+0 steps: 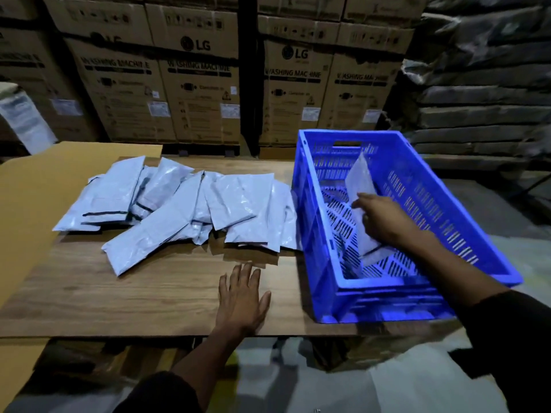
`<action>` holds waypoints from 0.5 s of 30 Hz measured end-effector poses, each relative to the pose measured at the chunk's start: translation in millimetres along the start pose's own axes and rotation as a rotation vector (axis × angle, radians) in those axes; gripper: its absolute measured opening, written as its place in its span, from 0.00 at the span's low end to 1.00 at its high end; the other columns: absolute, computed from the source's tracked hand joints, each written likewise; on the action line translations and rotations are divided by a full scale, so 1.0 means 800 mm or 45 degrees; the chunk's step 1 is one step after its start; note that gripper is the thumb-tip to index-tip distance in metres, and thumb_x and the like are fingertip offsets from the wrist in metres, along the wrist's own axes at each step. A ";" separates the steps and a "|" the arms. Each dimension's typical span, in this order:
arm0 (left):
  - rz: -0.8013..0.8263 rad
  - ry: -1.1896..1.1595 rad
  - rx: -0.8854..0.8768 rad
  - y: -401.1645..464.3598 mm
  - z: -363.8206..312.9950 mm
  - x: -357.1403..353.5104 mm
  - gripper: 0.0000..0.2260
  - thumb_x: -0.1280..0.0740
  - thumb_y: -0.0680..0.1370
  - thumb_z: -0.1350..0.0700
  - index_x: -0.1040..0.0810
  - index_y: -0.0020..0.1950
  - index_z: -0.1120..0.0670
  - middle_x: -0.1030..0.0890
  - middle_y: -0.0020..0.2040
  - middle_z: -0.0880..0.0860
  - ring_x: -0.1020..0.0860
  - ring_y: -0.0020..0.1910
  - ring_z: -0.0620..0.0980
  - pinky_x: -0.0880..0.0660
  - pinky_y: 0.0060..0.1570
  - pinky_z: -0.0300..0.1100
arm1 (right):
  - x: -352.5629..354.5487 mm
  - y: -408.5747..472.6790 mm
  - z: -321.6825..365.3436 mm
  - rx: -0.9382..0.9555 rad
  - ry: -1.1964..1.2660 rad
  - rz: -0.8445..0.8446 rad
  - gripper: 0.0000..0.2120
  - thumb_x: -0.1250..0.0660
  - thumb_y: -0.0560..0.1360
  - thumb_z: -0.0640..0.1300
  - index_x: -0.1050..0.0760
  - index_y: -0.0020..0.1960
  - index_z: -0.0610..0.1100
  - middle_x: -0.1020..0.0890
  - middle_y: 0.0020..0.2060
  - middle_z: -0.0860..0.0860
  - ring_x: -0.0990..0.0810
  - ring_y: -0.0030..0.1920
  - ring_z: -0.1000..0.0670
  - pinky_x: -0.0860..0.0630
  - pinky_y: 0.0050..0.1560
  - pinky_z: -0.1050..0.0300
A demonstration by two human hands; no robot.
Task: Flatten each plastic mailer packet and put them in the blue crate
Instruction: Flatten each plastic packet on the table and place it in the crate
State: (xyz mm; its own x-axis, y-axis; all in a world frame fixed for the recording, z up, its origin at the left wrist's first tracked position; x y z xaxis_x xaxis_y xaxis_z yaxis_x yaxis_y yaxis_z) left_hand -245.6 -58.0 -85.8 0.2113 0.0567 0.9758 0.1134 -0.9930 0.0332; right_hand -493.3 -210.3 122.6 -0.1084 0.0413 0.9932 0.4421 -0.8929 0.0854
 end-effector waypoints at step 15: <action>0.085 -0.011 0.098 0.002 0.004 -0.013 0.31 0.45 0.75 0.37 0.26 0.72 0.53 0.31 0.76 0.54 0.33 0.75 0.58 0.37 0.69 0.65 | -0.110 0.045 0.024 0.146 -0.002 0.371 0.33 0.38 0.78 0.40 0.47 0.79 0.43 0.47 0.79 0.40 0.30 0.69 0.33 0.29 0.64 0.40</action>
State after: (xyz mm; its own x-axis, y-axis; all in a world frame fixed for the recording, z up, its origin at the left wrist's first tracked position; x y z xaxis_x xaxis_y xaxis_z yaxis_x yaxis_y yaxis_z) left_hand -244.9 -60.0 -96.9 0.2290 -0.0084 0.9734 0.1727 -0.9837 -0.0491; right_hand -450.7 -237.3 40.0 0.0389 -0.2079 0.9774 0.5517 -0.8111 -0.1945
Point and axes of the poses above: each hand's wrist, its own y-axis towards the middle knuckle, its own x-axis out of the back of the hand, z = x × y, the point moved 8 cm from there along y, towards the middle knuckle
